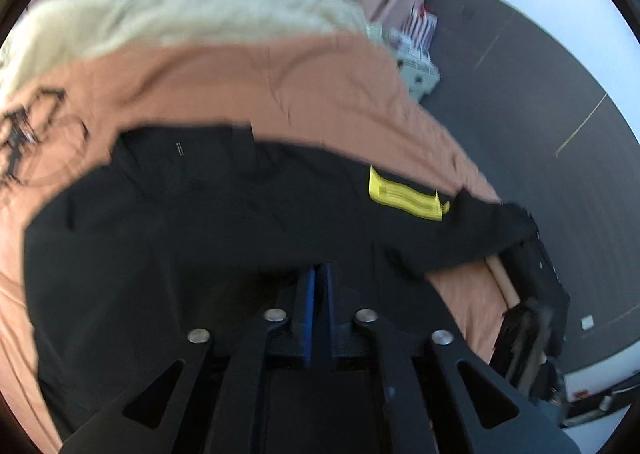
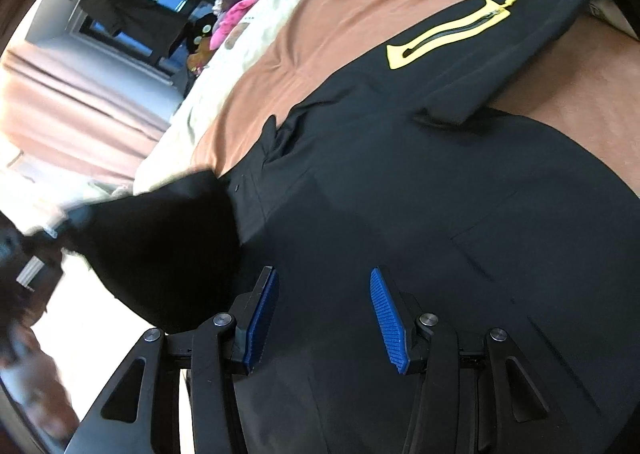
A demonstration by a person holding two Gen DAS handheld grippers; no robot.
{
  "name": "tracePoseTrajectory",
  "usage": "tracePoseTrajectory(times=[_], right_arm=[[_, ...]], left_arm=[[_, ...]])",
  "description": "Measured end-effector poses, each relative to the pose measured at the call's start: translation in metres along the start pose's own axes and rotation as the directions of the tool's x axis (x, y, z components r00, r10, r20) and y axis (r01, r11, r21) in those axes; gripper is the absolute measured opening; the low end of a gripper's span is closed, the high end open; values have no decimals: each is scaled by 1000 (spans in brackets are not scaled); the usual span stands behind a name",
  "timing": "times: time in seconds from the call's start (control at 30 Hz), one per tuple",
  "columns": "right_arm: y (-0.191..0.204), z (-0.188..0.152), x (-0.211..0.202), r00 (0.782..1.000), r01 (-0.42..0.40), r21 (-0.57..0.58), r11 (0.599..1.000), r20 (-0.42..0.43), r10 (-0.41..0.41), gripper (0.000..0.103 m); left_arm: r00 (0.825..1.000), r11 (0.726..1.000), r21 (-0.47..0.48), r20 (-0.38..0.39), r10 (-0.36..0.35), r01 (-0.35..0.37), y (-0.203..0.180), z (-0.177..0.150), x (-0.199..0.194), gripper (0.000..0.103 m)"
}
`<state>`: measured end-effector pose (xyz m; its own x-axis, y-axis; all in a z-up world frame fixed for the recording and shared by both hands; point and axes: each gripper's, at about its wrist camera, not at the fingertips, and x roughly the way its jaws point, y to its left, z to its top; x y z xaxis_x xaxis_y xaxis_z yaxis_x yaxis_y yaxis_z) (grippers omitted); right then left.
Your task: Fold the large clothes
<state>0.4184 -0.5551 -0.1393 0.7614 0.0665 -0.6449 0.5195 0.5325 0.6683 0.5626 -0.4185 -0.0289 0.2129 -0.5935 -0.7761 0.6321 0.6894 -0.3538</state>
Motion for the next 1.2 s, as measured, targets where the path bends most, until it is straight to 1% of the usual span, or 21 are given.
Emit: tracePoseTrajectory(times=[0.03, 0.07, 0.1, 0.13, 0.23, 0.33, 0.4, 0.43, 0.5, 0.63, 0.73, 0.77, 0.8, 0.87, 0.9, 0.93, 1.0, 1.03, 1.07, 1.2], right_arm=[[0, 1, -1, 1000, 1, 2, 1000, 3, -1, 49], [-1, 1, -3, 1000, 3, 1, 1000, 7, -3, 48], [-2, 1, -5, 1000, 5, 0, 1000, 10, -5, 49], [-2, 2, -5, 1000, 7, -1, 1000, 11, -7, 49], [-2, 1, -6, 1000, 9, -5, 1000, 11, -9, 48], [-1, 0, -4, 1000, 16, -13, 1000, 8, -16, 48], [2, 1, -2, 1000, 15, -26, 1000, 5, -15, 49], [5, 1, -2, 1000, 14, -36, 999, 6, -14, 49], [15, -2, -1, 1000, 13, -75, 997, 7, -13, 48], [42, -9, 9, 1000, 30, -186, 982, -1, -31, 48], [61, -15, 21, 998, 60, -273, 960, -6, -64, 50], [69, -18, 25, 997, 71, -311, 948, -7, -77, 55], [75, -21, 29, 996, 77, -340, 937, -12, -86, 63], [86, -28, 38, 994, 89, -395, 915, -21, -106, 69], [90, -32, 41, 993, 96, -417, 904, -25, -117, 69], [94, -35, 44, 991, 103, -440, 892, -28, -128, 70], [101, -41, 51, 987, 122, -478, 870, -30, -155, 71], [103, -42, 55, 985, 137, -490, 861, -28, -173, 71], [103, -42, 57, 982, 145, -495, 856, -29, -184, 71], [105, -39, 75, 972, 194, -498, 845, -18, -233, 71]], left_arm=[[1000, 1000, -5, -24, -11, 11, 2, -6, 7, 36], [999, 1000, -7, -36, -16, 15, 4, -12, 11, 69], [999, 1000, -7, -36, -13, 13, 5, -15, 12, 93], [999, 1000, -5, -31, -11, 11, 5, -17, 12, 95], [999, 1000, -16, -20, -26, 26, 13, -24, 3, 95], [1000, 999, -32, 1, 3, -3, 28, -28, -13, 95], [1000, 999, -44, 9, 7, -7, 41, -32, -24, 95], [1000, 999, -49, 15, 21, -20, 47, -34, -27, 95], [997, 996, -58, 38, 70, -67, 62, -41, -43, 95], [987, 984, -106, 60, 148, -141, 96, -55, -69, 95], [972, 964, -154, 65, 227, -215, 124, -68, -89, 93], [963, 955, -166, 65, 260, -246, 134, -74, -96, 90], [958, 949, -171, 63, 279, -265, 141, -78, -99, 85], [945, 934, -180, 52, 323, -309, 154, -87, -105, 80], [934, 922, -182, 42, 354, -341, 162, -93, -107, 76], [929, 916, -185, 33, 368, -356, 169, -98, -108, 73], [916, 899, -195, 2, 401, -393, 184, -107, -105, 62], [911, 892, -198, -12, 413, -407, 190, -111, -102, 60], [905, 885, -201, -27, 424, -420, 198, -116, -99, 56], [879, 856, -201, -93, 468, -477, 227, -133, -75, 51]])
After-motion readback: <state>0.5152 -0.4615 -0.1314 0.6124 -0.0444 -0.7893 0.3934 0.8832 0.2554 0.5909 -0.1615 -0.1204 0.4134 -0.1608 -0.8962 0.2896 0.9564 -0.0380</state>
